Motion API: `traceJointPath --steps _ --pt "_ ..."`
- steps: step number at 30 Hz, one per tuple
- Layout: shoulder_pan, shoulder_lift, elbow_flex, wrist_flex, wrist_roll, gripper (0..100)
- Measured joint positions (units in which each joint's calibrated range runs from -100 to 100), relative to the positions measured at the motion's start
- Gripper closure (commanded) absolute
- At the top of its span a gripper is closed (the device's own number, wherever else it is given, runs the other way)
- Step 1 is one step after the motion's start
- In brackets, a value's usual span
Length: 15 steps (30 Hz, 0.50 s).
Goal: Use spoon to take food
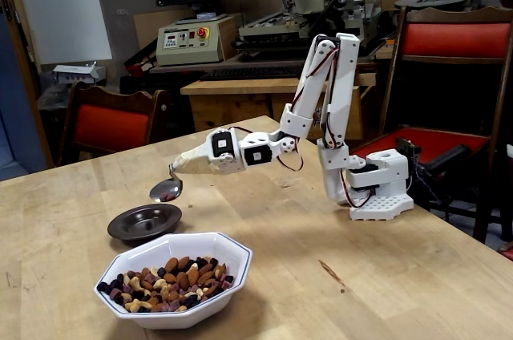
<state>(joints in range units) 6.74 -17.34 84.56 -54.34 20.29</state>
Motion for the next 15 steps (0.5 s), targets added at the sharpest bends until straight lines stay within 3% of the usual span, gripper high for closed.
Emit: traceJointPath --steps 15 --pt "-2.3 0.0 0.0 0.0 0.0 96"
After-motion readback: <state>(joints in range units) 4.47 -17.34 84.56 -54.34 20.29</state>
